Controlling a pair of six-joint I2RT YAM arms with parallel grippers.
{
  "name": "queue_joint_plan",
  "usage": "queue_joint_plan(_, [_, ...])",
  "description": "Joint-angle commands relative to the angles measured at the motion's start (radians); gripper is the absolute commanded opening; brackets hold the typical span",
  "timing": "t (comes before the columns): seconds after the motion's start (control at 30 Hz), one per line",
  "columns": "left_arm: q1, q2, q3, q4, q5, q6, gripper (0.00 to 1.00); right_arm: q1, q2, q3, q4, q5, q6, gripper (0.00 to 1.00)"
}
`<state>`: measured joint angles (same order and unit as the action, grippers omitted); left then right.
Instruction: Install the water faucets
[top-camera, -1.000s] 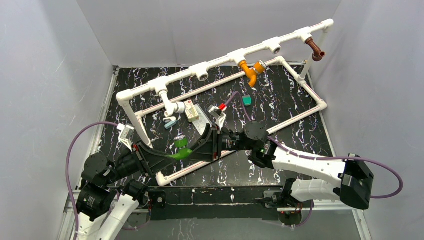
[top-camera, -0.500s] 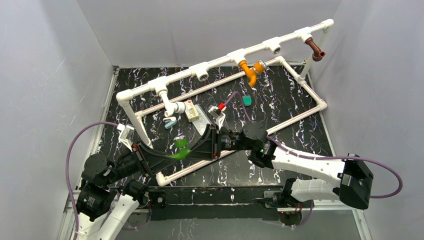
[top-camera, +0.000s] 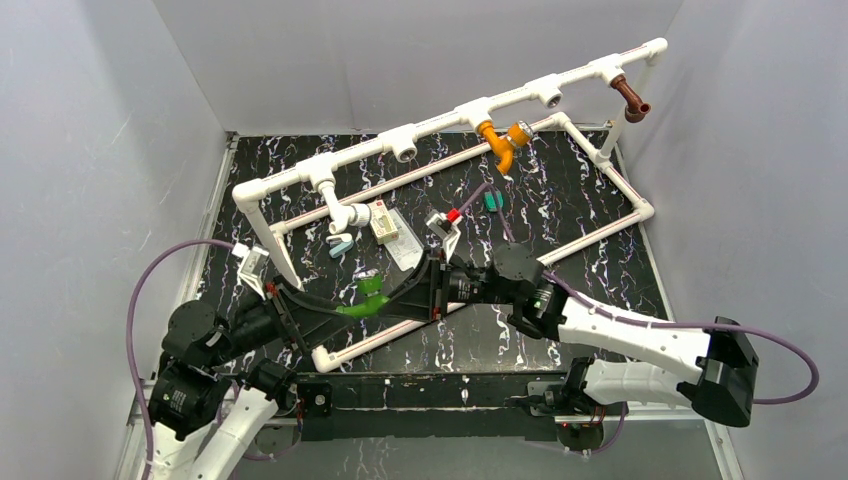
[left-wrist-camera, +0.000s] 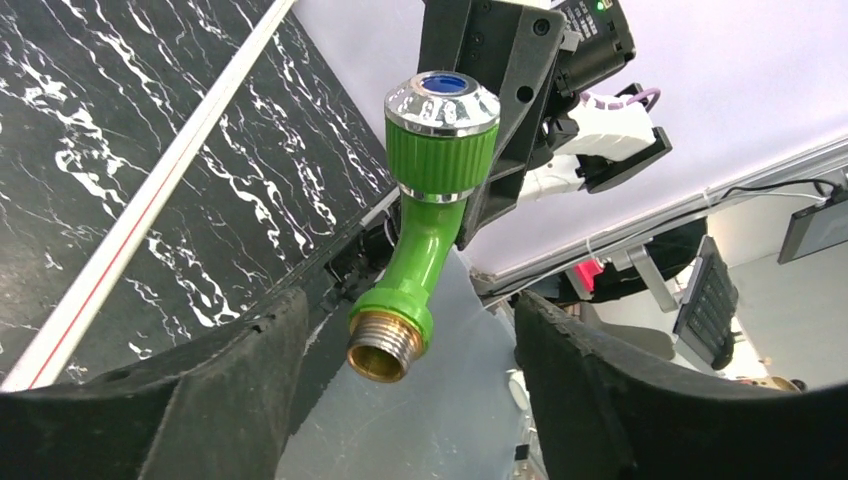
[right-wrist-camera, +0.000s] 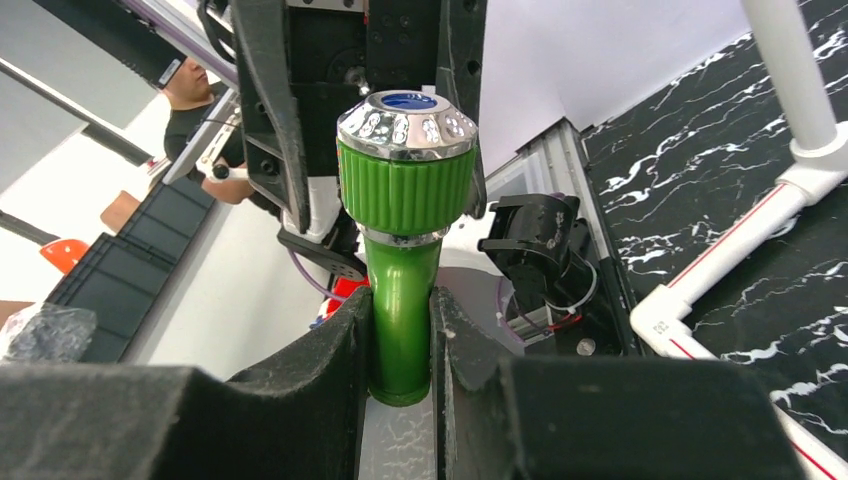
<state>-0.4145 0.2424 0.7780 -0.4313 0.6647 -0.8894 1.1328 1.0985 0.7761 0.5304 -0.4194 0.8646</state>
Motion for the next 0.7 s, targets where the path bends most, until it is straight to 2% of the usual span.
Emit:
queue_joint_plan(0.0, [-0.002, 0.071, 0.110, -0.066, -0.031, 0.120, 0.75, 0.001, -0.086, 0.059, -0.063, 0.080, -0.083, 0.01])
queue_joint_plan(0.27, [-0.002, 0.262, 0.362, -0.168, -0.078, 0.364, 0.75, 0.002, -0.214, 0.147, -0.361, 0.239, -0.252, 0.01])
queue_joint_plan(0.43, [-0.004, 0.382, 0.545, -0.166, -0.188, 0.462, 0.74, 0.001, -0.258, 0.219, -0.520, 0.349, -0.364, 0.01])
queue_joint_plan(0.67, [-0.005, 0.538, 0.706, -0.143, -0.374, 0.586, 0.72, 0.001, -0.286, 0.310, -0.700, 0.515, -0.503, 0.01])
